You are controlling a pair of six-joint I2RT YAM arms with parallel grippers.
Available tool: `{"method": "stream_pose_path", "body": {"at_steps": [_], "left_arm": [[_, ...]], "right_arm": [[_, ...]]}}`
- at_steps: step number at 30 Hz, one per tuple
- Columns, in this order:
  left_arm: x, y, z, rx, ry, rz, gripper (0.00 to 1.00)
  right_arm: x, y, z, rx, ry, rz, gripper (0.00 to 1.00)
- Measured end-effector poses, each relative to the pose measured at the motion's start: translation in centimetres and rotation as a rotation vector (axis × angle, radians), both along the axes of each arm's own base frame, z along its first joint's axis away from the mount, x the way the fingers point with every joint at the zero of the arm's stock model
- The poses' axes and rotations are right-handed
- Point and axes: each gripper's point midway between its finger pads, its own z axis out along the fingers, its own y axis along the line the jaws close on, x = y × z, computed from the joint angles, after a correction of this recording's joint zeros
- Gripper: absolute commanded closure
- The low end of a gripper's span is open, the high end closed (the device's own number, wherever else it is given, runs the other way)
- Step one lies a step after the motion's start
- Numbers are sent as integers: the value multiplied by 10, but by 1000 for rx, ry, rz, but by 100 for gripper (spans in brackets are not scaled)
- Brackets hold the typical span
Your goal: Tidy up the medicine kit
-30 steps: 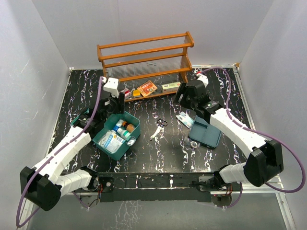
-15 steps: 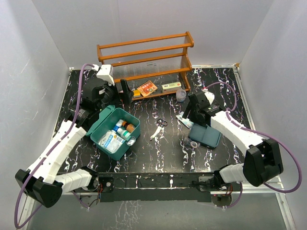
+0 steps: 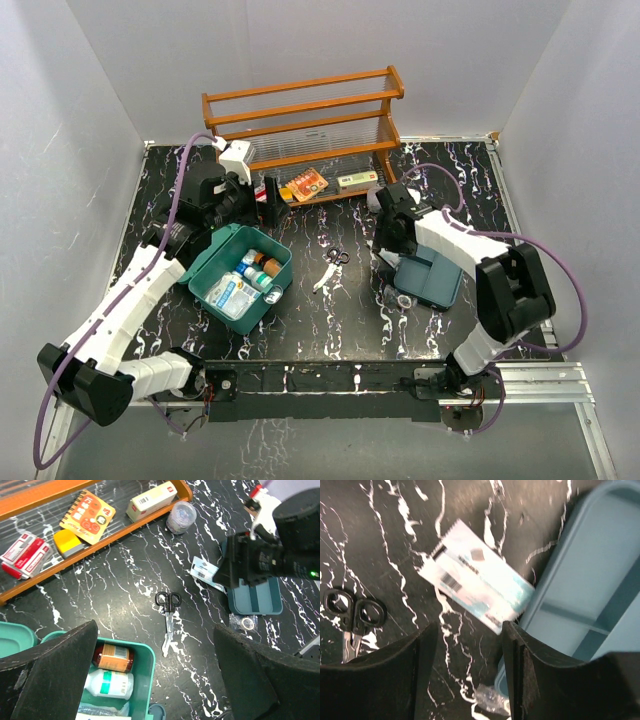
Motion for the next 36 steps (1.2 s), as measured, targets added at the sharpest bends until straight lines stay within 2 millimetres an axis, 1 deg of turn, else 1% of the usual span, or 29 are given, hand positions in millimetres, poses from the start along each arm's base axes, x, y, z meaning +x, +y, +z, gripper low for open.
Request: {"method": "stream_pose_path", "body": {"at_steps": [4, 6, 7, 11, 15, 17, 21, 25, 30, 33, 36], "left_arm": [[1, -9, -5, -14, 21, -36, 2], [2, -11, -8, -18, 30, -45, 2], [2, -12, -8, -18, 33, -48, 2], [3, -16, -8, -27, 38, -63, 2], [5, -19, -9, -31, 43, -72, 2], [7, -21, -10, -31, 46, -75, 2], [11, -24, -14, -27, 58, -78, 2], [14, -26, -17, -24, 64, -79, 2], [16, -27, -16, -27, 60, -82, 2], [17, -27, -17, -26, 62, -82, 2], [17, -28, -18, -25, 64, -82, 2]], "right_arm": [[23, 4, -2, -48, -19, 81, 51], [30, 5, -7, -68, -11, 110, 47], [33, 6, -12, -74, 1, 127, 44], [36, 6, -31, -81, 52, 159, 35], [34, 2, -41, -75, 88, 171, 31], [33, 1, -43, -67, 99, 177, 32], [28, 6, -47, -24, 129, 187, 34], [22, 18, -45, 57, 147, 161, 39], [4, 40, -41, 213, 199, 69, 43], [-4, 55, -39, 312, 238, 9, 44], [-7, 64, -33, 364, 249, -24, 44]]}}
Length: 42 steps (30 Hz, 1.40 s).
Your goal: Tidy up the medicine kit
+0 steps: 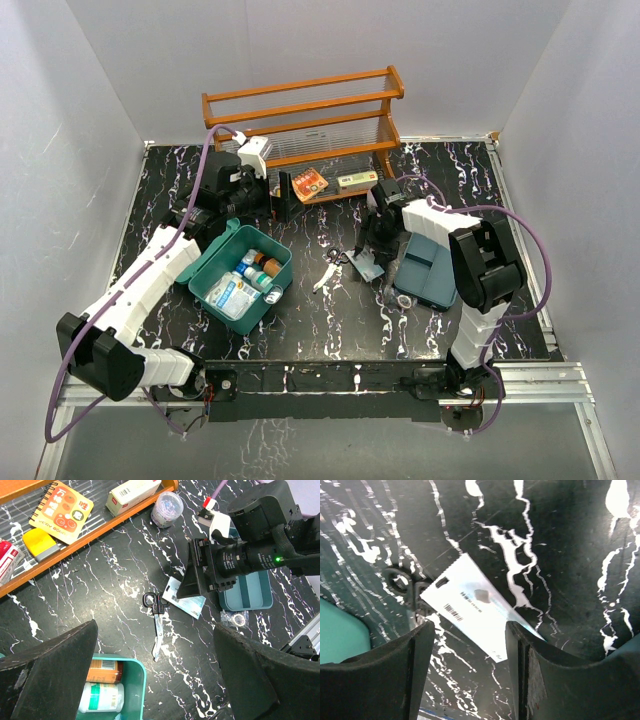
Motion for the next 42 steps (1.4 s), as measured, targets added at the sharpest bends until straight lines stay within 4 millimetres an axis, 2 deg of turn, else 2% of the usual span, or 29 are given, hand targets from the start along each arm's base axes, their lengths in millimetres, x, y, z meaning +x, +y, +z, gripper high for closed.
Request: {"method": "stream_pose_path", "body": {"at_steps": [5, 8, 13, 20, 24, 28, 38, 42], "left_arm": [[0, 0, 2, -1, -5, -1, 2], [1, 0, 3, -2, -7, -1, 2], [1, -1, 3, -2, -8, -2, 2], [0, -1, 3, -2, -8, -1, 2], [0, -1, 3, -2, -7, -1, 2], [0, -1, 3, -2, -8, -1, 2], [0, -1, 3, -3, -8, -2, 2], [0, -1, 3, -3, -8, -2, 2]], "right_arm": [[8, 2, 18, -1, -72, 18, 46], [13, 0, 21, -48, -111, 55, 47], [2, -9, 12, -156, -112, 149, 49], [-14, -11, -8, -241, -63, 247, 53], [-14, -13, -13, -267, -54, 269, 57], [-12, -15, -15, -291, -58, 276, 64], [-11, -15, -15, -315, -65, 280, 91], [-10, -14, -15, -312, -68, 271, 96]]}}
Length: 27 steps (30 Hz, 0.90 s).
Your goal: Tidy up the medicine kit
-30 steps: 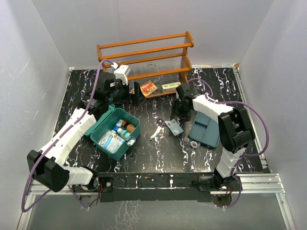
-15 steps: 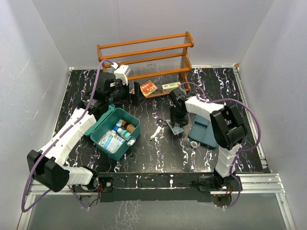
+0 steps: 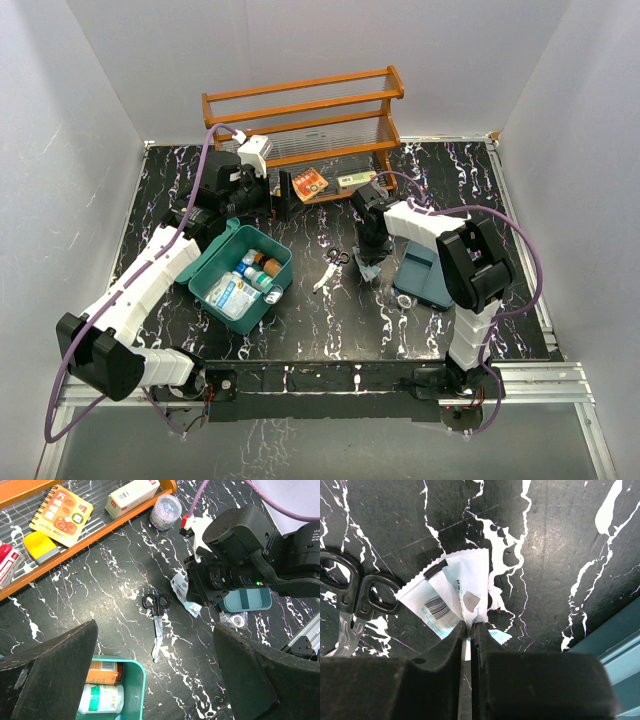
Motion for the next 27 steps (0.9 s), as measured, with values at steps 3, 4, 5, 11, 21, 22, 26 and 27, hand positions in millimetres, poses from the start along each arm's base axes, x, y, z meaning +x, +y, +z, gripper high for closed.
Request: {"method": "stream_pose_path", "body": {"at_steps": [3, 4, 5, 11, 21, 22, 26, 27], "left_arm": [[0, 0, 0, 0, 0, 0, 2], [0, 0, 0, 0, 0, 0, 2], [0, 0, 0, 0, 0, 0, 2], [0, 0, 0, 0, 0, 0, 2], [0, 0, 0, 0, 0, -1, 2], [0, 0, 0, -1, 0, 0, 2], [0, 0, 0, -1, 0, -1, 2], [0, -1, 0, -1, 0, -2, 2]], "right_arm": [[3, 1, 1, 8, -21, -13, 97], [3, 1, 2, 9, -23, -16, 98], [4, 1, 4, 14, -32, -24, 98], [14, -1, 39, 59, -164, -129, 97], [15, -69, 92, 85, -389, -487, 96], [13, -78, 92, 80, -392, -529, 96], [-3, -106, 84, 55, -369, -672, 96], [-8, -111, 80, 53, -361, -701, 96]]}}
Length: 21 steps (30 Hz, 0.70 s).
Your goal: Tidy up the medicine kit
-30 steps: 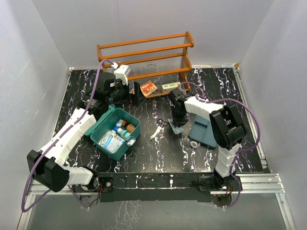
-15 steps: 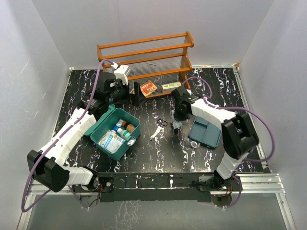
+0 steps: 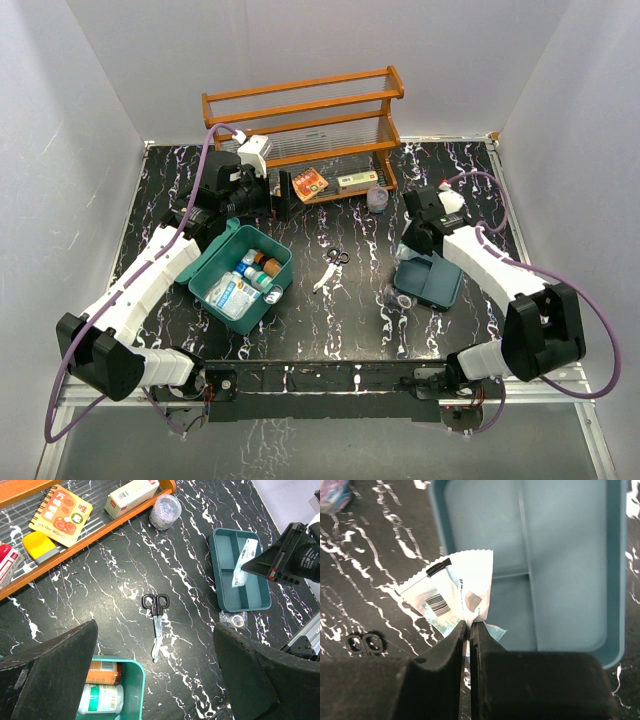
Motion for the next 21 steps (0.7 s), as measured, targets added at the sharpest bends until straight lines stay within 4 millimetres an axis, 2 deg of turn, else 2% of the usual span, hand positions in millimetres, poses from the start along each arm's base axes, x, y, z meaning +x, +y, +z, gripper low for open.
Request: {"method": "stream_pose_path", "body": {"at_steps": [6, 17, 19, 21], "left_arm": [[-1, -1, 0, 0, 0, -4, 2], [-1, -1, 0, 0, 0, -4, 2], [-1, -1, 0, 0, 0, -4, 2], [-1, -1, 0, 0, 0, -4, 2]], "right_arm": [[-23, -13, -23, 39, 71, -102, 96], [-42, -2, -56, 102, 212, -116, 97], [-44, -1, -58, 106, 226, -117, 96], [-46, 0, -60, 106, 237, -117, 88]]}}
